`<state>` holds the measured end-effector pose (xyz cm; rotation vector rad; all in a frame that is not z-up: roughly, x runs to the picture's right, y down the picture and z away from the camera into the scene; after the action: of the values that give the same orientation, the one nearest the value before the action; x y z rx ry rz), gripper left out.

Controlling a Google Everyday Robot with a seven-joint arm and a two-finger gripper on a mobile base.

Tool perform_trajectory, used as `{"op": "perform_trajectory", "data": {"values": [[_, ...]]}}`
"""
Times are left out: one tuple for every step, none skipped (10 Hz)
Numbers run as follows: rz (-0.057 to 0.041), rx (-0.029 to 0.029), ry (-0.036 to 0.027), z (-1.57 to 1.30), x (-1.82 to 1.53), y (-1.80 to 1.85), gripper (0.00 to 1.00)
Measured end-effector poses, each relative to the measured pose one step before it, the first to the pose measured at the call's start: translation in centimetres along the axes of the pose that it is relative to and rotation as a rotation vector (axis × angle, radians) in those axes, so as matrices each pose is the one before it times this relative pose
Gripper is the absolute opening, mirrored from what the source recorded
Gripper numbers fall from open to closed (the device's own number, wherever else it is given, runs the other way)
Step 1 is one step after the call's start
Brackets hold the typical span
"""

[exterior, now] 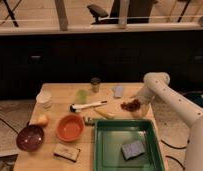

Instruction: Place grapes in red bowl

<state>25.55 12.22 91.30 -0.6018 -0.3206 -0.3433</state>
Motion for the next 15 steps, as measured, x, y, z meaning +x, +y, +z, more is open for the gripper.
{"op": "perform_trajectory", "data": {"values": [[-0.00220,-0.00258,-0.00122,0.056,0.011,0.033,0.80],[-0.00246,-0.00268,-0.00059,0.039,0.010,0.025,0.80],[-0.00228,-0.00275,-0.00048,0.026,0.018,0.061,0.80],[-0.00083,-0.00107,0.00120,0.001,0.069,0.045,0.80],[-0.00040,-0.00035,0.00084,-0.017,0.061,0.025,0.80],[-0.00129,-0.00236,0.00052,0.034,0.089,0.071,0.80],[-0.00132,-0.00332,-0.00054,0.063,0.018,0.087,0.80],[-0.00109,-0.00051,0.00051,0.008,0.052,0.017,0.80],[-0.00162,-0.00192,0.00000,0.041,0.020,0.027,0.80],[-0.00054,-0.00153,0.00058,-0.001,0.037,0.044,0.80],[0.00037,-0.00024,0.00055,-0.009,0.038,0.029,0.80],[-0.00020,-0.00230,0.00122,0.034,0.052,0.064,0.80],[0.00013,-0.00148,0.00046,0.015,0.064,0.052,0.80],[-0.00026,-0.00223,0.00033,0.037,0.030,0.074,0.80],[0.00019,-0.00067,0.00079,0.000,0.061,0.038,0.80]]}}
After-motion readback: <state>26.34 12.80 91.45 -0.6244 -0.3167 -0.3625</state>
